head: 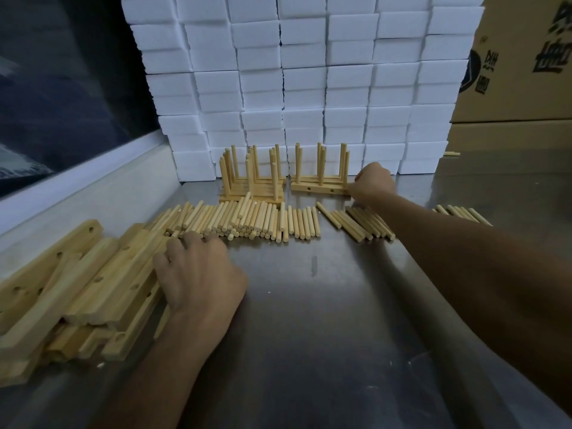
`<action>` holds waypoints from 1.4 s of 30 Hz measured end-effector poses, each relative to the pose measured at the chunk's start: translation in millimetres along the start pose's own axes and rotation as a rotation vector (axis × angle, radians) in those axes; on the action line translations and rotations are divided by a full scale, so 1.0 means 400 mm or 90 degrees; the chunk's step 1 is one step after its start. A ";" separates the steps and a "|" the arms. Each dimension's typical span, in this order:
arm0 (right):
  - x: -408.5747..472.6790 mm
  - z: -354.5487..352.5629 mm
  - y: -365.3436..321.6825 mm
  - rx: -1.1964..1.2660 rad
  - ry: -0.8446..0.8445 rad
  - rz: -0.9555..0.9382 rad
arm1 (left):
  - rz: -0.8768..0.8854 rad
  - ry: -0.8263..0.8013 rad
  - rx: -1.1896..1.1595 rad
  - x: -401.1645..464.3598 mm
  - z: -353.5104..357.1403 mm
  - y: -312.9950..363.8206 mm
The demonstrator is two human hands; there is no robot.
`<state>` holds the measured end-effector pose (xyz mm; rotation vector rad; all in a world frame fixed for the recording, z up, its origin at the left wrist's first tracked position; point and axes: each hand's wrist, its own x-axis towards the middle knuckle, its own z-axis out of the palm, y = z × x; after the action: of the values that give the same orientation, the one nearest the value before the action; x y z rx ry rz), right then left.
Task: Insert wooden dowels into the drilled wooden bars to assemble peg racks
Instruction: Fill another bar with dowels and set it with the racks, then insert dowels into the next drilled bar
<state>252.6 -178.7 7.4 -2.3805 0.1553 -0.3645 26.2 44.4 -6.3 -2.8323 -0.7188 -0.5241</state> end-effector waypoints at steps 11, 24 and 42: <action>-0.160 -0.053 -0.017 0.115 0.051 -0.074 | 0.156 0.010 -0.118 -0.017 -0.004 0.029; -0.324 -0.013 0.013 0.132 0.112 -0.173 | 0.090 0.011 -0.150 -0.014 -0.005 0.011; -0.364 0.029 -0.011 -0.099 -0.048 -0.349 | -0.209 -0.355 -1.326 0.033 0.010 0.015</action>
<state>117.4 -137.3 -29.5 -2.5593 -0.5322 -0.5292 41.0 45.9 -5.5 -4.9795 -1.0465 -0.7805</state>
